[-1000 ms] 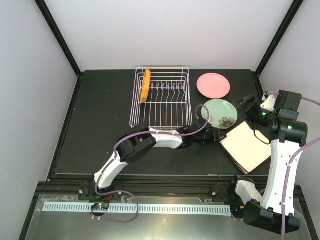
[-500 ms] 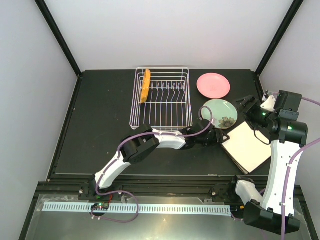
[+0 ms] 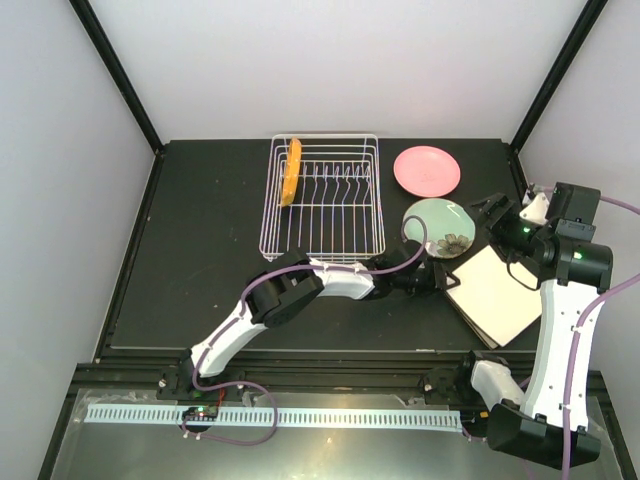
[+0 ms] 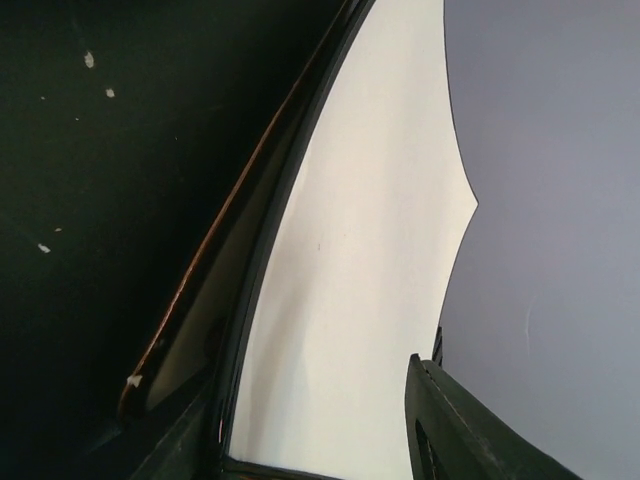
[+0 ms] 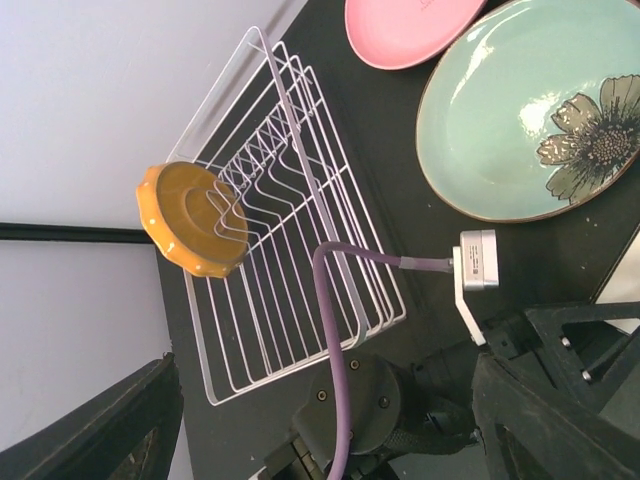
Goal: Load the plates into the dish rack
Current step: Pick up the plate at the center of the board.
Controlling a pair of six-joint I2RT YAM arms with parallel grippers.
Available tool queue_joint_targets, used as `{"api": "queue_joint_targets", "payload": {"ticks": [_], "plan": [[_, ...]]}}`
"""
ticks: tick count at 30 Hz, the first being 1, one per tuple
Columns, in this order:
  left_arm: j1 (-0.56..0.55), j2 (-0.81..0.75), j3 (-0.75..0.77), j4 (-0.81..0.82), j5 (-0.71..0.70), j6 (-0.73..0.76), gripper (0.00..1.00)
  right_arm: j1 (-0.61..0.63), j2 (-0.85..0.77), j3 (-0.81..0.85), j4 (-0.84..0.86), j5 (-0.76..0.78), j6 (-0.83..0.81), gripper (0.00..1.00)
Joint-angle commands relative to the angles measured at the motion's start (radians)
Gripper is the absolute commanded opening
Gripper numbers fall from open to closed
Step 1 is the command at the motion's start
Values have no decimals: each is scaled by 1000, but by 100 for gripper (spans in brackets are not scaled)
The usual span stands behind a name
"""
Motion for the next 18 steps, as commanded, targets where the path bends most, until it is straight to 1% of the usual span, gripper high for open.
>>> {"api": "queue_joint_targets", "payload": {"ticks": [1, 4, 7, 9, 13, 18], "plan": [[0, 33, 56, -39, 66, -3, 47, -7, -10, -13, 11, 10, -8, 80], [4, 29, 52, -60, 64, 4, 45, -7, -10, -14, 13, 9, -7, 80], [8, 27, 53, -66, 62, 9, 39, -7, -8, -17, 15, 9, -5, 80], [12, 28, 52, -65, 64, 7, 34, -7, -8, -19, 14, 8, -5, 80], [18, 30, 51, -68, 65, 10, 29, -7, -11, -18, 13, 11, -8, 80], [23, 33, 48, -71, 66, 9, 19, -7, -18, -25, 11, 12, -8, 80]]}}
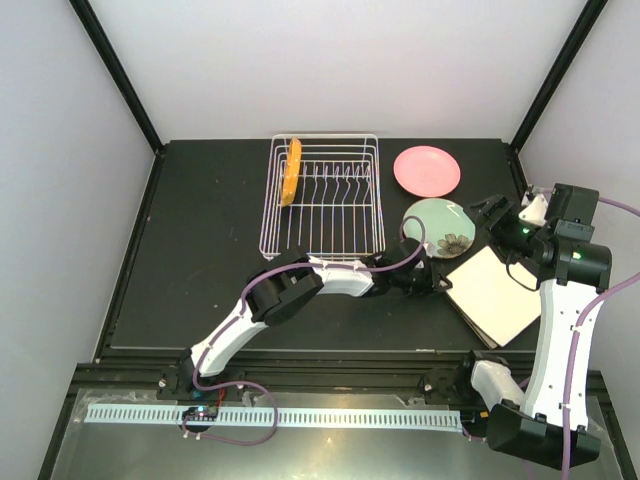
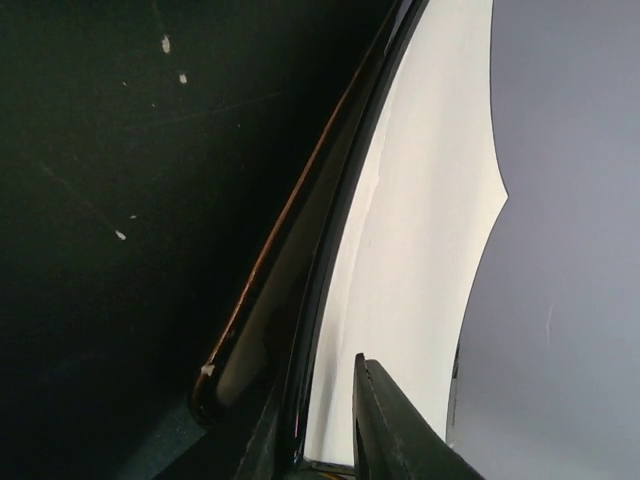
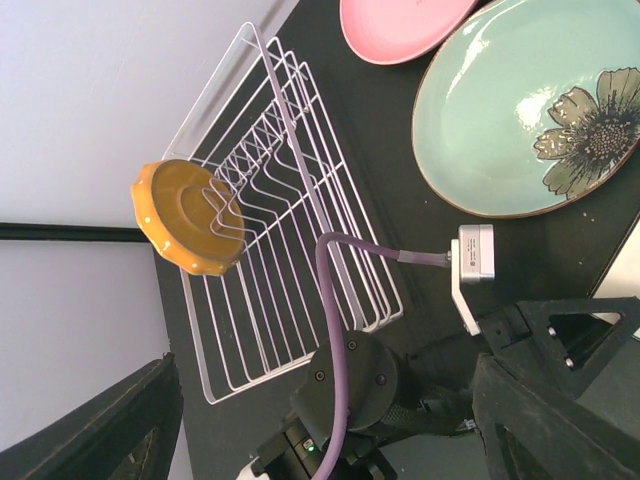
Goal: Load the plates into the dish rack
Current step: Pick up the plate at the center of the board.
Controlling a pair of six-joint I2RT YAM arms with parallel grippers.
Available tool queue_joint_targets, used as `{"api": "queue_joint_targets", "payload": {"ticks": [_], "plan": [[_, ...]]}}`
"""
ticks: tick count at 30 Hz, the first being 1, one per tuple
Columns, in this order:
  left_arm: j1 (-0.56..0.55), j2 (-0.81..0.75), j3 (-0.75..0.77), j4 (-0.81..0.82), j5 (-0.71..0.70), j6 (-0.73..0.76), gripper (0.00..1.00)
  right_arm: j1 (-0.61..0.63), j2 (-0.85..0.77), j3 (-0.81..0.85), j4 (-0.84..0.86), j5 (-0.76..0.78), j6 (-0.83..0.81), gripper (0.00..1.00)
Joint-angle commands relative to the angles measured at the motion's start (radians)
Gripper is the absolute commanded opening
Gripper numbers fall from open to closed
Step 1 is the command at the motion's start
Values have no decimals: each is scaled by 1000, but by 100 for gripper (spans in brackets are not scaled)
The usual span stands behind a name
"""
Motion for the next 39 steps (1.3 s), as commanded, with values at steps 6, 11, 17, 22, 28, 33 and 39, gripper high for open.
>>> {"api": "queue_joint_targets", "payload": {"ticks": [6, 11, 17, 22, 28, 33, 39], "plan": [[12, 13, 22, -28, 11, 20, 6, -7, -30, -27, 11, 12, -12, 80], [18, -13, 11, -39, 6, 31, 2, -7, -38, -33, 8, 15, -19, 80], [39, -50, -11, -70, 29, 32, 2, -7, -55, -31, -5, 42, -41, 80], [70, -108, -86, -12, 65, 24, 2, -8, -88, -64, 8, 42, -50, 80], [101, -150, -173, 137, 128, 6, 2, -8, -96, -60, 10, 54, -57, 80], [117, -166, -225, 260, 169, -23, 2, -16, -101, -64, 12, 70, -66, 81], [138, -215, -245, 305, 193, -43, 2, -52, -92, -63, 16, 95, -77, 81]]}}
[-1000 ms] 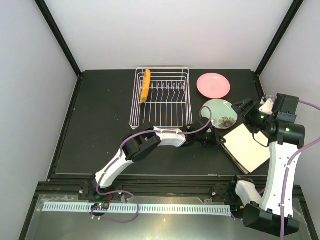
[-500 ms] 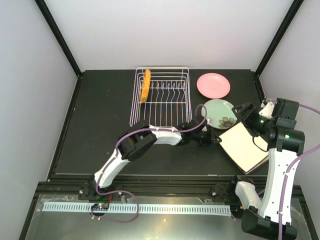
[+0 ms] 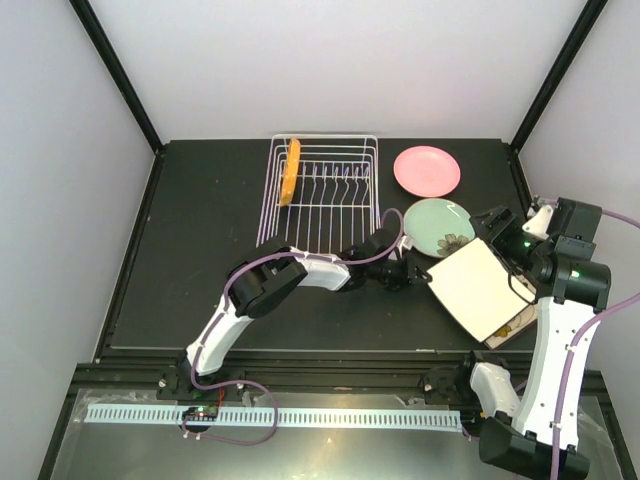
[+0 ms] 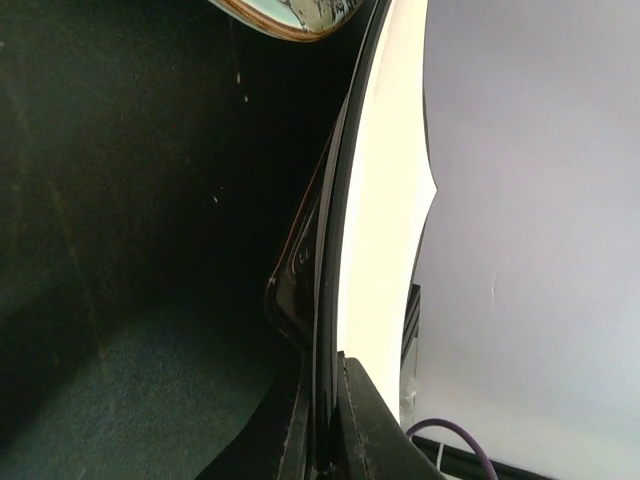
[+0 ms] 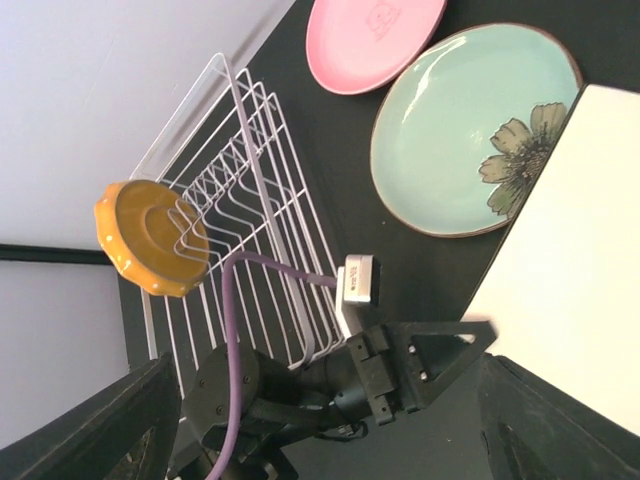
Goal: Load the plates into the dish rack
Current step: Pick up the plate at the center of the board.
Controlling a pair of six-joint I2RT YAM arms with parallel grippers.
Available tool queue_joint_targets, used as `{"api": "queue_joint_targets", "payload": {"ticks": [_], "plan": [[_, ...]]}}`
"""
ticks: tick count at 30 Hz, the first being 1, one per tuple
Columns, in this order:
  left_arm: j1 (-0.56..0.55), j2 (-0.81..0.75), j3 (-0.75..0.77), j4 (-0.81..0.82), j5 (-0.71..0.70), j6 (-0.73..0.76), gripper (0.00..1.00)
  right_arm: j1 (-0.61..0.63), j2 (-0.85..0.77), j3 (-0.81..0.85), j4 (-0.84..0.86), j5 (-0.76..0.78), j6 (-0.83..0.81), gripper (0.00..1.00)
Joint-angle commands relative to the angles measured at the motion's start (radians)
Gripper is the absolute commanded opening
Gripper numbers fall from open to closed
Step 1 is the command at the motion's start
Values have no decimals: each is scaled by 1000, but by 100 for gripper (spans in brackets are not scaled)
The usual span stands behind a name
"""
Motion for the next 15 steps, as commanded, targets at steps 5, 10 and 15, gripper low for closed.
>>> {"api": "queue_joint_targets", "payload": {"ticks": [5, 10, 15], "plan": [[52, -133, -17, 163, 73, -53, 2, -46, -5, -32, 26, 64, -28, 82], [57, -137, 21, 170, 104, -53, 2, -65, -25, -91, 49, 49, -15, 82], [52, -118, 82, 135, 118, -33, 2, -68, -35, -87, 34, 68, -23, 82]]}}
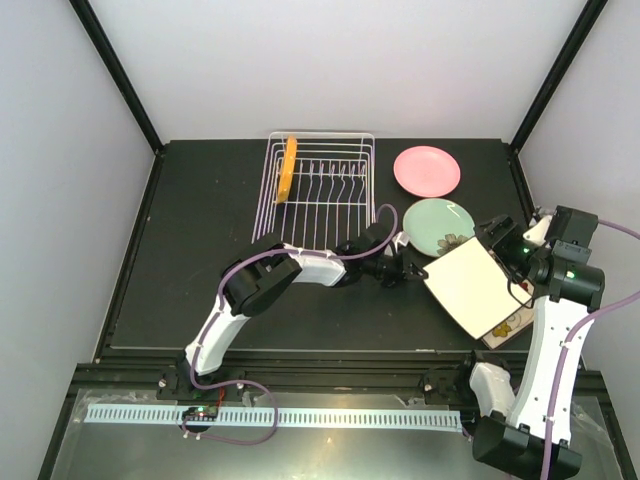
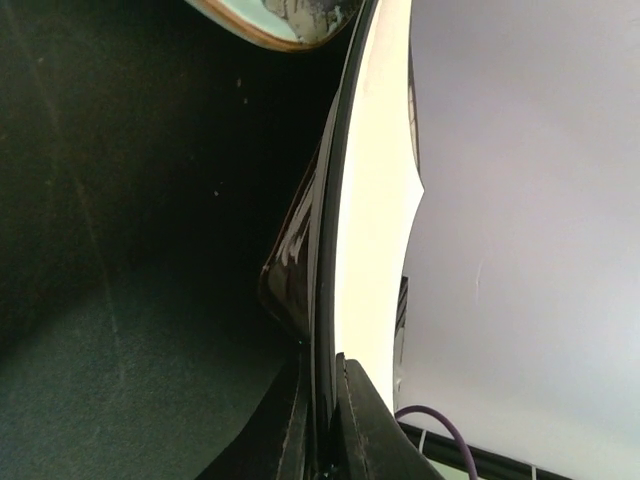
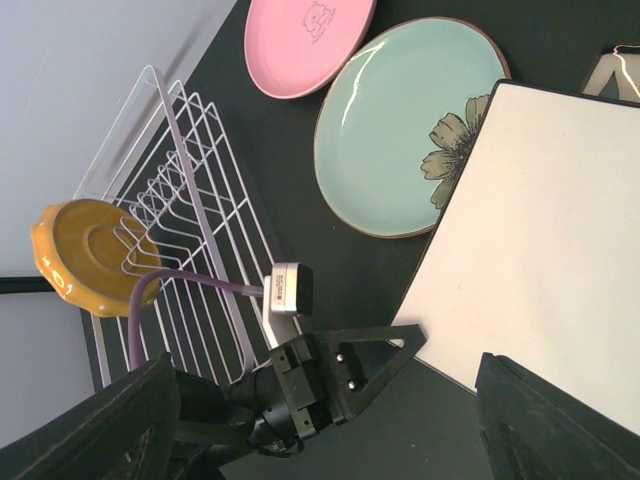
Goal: Load the plates into the dish rack
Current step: Pick up the plate at the center of the board.
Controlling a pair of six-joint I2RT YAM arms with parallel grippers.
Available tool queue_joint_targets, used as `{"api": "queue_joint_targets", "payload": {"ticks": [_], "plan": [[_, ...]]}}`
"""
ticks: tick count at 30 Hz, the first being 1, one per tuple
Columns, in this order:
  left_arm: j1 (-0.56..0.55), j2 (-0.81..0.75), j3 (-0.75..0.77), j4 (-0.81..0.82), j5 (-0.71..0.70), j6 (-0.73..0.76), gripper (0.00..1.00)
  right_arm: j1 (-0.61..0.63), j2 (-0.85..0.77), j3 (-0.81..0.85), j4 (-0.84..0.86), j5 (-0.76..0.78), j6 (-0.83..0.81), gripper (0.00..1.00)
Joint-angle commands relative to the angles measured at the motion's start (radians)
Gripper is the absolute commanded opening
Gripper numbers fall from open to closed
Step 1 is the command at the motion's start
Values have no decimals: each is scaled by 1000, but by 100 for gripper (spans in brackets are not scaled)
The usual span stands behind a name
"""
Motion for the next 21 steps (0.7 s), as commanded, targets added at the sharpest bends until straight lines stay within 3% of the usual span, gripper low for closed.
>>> {"api": "queue_joint_targets", "payload": {"ticks": [1, 21], "plan": [[17, -73, 121, 152, 59, -19, 1, -9, -23, 18, 7, 31, -9, 82], [-58, -23, 214, 125, 50, -4, 2, -8, -57, 72, -57, 89, -34, 82]]}}
